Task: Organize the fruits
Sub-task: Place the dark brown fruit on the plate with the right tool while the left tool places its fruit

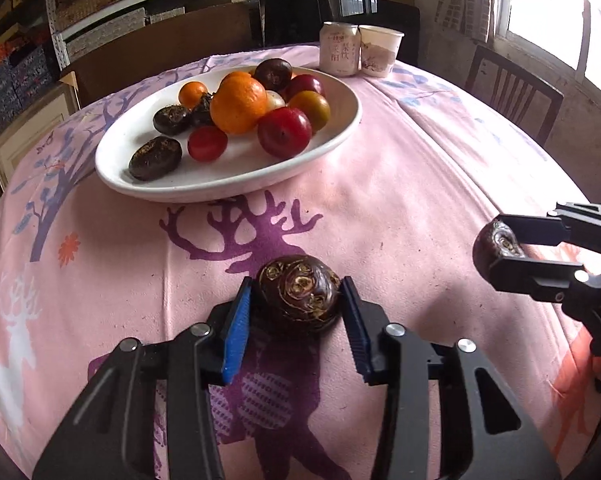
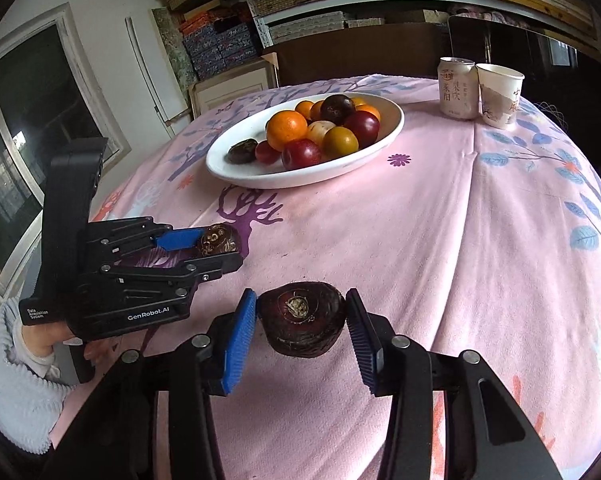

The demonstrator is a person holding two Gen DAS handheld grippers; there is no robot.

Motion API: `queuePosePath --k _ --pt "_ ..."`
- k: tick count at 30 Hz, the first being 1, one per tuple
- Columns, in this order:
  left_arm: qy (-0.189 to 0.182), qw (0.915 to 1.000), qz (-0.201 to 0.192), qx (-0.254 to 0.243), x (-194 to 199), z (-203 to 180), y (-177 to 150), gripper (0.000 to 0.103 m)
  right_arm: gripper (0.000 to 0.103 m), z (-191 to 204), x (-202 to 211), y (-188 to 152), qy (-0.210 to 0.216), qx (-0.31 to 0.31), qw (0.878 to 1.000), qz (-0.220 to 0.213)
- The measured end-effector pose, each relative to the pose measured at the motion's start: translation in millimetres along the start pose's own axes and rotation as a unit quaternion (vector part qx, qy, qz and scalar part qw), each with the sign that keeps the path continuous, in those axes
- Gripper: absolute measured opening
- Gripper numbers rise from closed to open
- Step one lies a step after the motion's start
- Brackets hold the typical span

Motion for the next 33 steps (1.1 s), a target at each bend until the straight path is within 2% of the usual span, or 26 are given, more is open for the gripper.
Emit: queuePosePath --k 4,8,12,15,22,29,31,32,33 --pt "-0.003 0.9998 -0.018 0.012 9 3 1 0.041 0.046 -1 1 2 0.0 -0.004 1.0 -0.006" --pt "0.018 0.9984 -0.051 0.02 32 13 7 0.042 0.046 -5 2 4 -0.001 -0.014 1.0 -0.013" --pt "0.037 0.996 -0.072 0.036 46 37 29 0.042 0.046 -6 7 16 -0.002 -0.016 0.999 -0.03" --pt "0.062 0.9939 -0.08 0.043 45 61 53 0.042 0.046 -6 3 42 0.001 -0.015 0.999 -0.034" --pt "0.073 0.9904 -0.086 0.079 12 105 98 0.042 0.046 -3 -40 121 0.004 -0.026 0.998 -0.058" --pt "0.074 0.9915 -0.071 0.079 -39 125 115 0.043 0.046 4 -114 160 0.008 -0.029 0.999 -0.038" --pt "0.071 0.9923 -0.067 0.076 -48 127 114 0.048 0.047 1 -129 165 0.004 -0.036 0.999 -0.04" --pt "0.07 0.9926 -0.066 0.074 -50 126 114 0.06 0.049 -3 -133 167 0.002 -0.046 0.998 -0.046" --pt "0.074 0.9922 -0.068 0.074 -50 126 114 0.075 0.061 -7 -134 167 0.004 -0.058 0.997 -0.049"
Point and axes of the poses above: each gripper's, at about its wrist camera, not at the fingertips, and x roughly against the way its jaws point, z to its left, y to its top, the point moved 6 cm from there along -x, roughly the way its jaws point, and after that the axes turned 10 degrees about -z, right-handed, at the moved point
